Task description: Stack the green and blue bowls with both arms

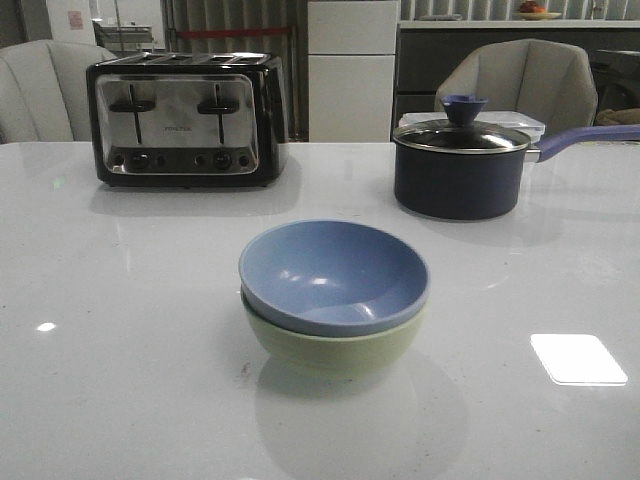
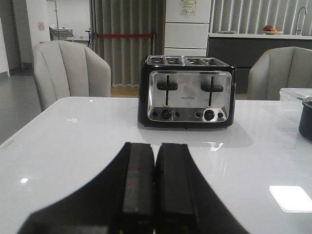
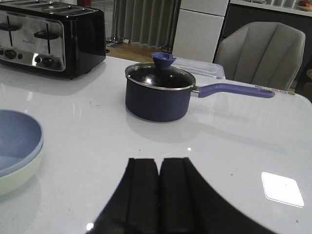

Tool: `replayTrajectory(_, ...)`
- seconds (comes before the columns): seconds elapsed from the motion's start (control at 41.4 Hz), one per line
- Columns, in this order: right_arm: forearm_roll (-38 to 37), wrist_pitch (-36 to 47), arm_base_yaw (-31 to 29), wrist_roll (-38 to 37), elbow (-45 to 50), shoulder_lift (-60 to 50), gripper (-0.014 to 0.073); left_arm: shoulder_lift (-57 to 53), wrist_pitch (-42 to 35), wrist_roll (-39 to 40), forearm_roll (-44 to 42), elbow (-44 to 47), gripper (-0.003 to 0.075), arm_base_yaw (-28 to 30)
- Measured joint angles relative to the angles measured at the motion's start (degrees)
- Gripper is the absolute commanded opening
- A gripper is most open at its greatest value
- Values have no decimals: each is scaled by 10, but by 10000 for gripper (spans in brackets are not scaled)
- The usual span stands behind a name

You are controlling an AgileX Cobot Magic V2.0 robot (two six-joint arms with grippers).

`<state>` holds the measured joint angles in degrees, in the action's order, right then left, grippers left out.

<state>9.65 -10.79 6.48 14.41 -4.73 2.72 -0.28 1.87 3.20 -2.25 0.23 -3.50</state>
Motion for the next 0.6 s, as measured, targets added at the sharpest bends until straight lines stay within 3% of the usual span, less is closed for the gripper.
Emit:
replayTrajectory(0.217, 0, 38, -13, 0, 62, -32, 55, 0, 0, 0, 0, 0, 93, 0)
replayTrajectory(0.604, 1, 61, -13, 0, 63, -33, 55, 0, 0, 0, 0, 0, 93, 0)
